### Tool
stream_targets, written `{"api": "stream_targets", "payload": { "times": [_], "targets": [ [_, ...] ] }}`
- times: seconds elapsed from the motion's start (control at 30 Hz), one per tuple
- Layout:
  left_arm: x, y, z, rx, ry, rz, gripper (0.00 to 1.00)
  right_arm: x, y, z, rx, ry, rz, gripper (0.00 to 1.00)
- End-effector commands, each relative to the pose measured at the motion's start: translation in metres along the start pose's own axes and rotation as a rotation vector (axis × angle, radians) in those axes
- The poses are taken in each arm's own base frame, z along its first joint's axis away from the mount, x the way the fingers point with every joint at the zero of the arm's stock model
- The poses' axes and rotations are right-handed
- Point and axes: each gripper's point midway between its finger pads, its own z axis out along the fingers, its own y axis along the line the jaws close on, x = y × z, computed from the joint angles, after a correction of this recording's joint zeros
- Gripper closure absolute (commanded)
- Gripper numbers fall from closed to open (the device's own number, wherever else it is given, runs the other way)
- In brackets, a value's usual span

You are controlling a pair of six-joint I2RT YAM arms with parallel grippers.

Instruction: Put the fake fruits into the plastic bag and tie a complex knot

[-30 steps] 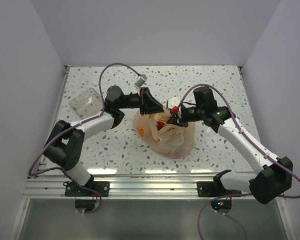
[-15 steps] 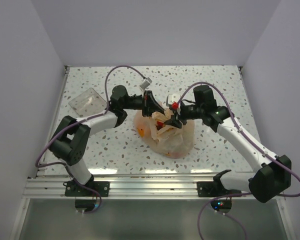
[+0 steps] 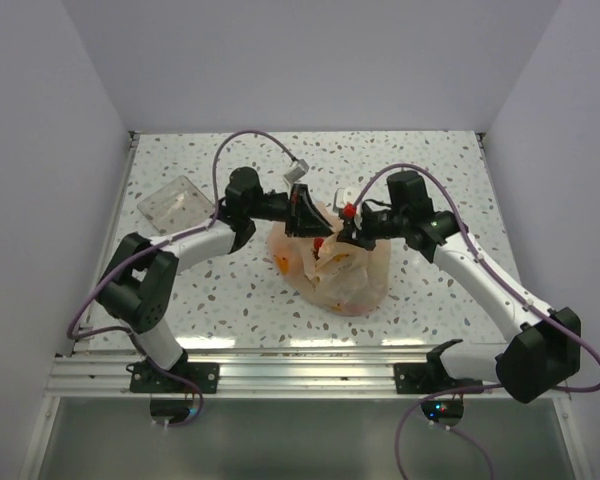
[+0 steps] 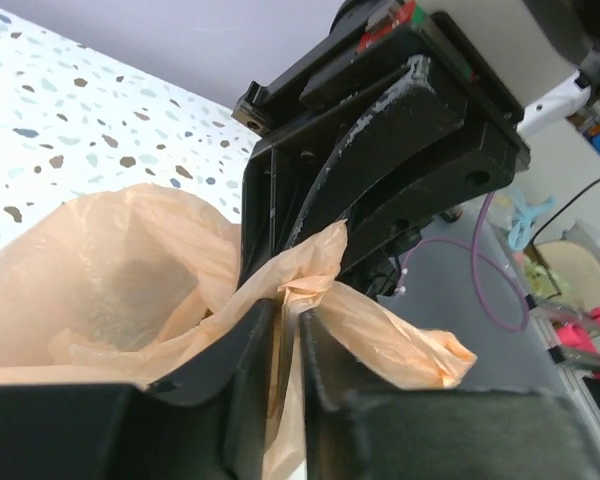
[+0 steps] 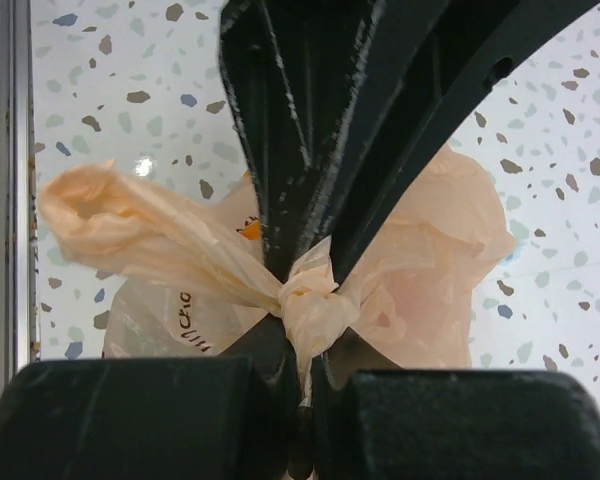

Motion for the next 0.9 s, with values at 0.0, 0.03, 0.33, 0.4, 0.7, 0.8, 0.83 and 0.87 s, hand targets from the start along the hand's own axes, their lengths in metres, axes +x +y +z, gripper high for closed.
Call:
{"api": "stream_targets", "payload": {
  "times": [0.0,0.03,0.33,0.4,0.7,0.8,0.83,0.87],
  "targets": [
    [-0.029,-0.014,-0.006,-0.046,-0.02,0.146,0.75,-0.017,0.003,-0.001,-0.022,-0.04,-0.065,1.0],
    [-0.03,-0.011,-0.01,-0.069,-0.02,0.191,0.64,-0.019,0.002,-0.003,-0.018,-0.04,-0.073,1.0],
    [-0.022,-0.005,-0.087,-0.321,0.129,0.457,0.43,-0.025,0.005,-0.004,-0.046,-0.051,-0.072,1.0],
    [-0.009,-0.018,-0.093,-0.294,0.174,0.534,0.36,-0.026,0.004,-0.004,-0.044,-0.052,-0.062,1.0],
    [-0.011,-0.058,-0.062,-0.24,0.133,0.726,0.16,-0.034,0.007,0.004,-0.113,-0.085,-0.04,1.0],
    [-0.018,-0.057,-0.062,-0.296,0.089,0.731,0.18,-0.045,0.008,0.012,-0.192,-0.128,-0.056,1.0],
    [-0.022,-0.052,-0.065,-0.349,0.07,0.714,0.19,-0.056,0.005,0.01,-0.202,-0.147,-0.069,1.0],
    [-0.02,-0.049,-0.071,-0.394,0.059,0.705,0.2,-0.054,0.002,0.014,-0.215,-0.139,-0.063,1.0]
  ]
}}
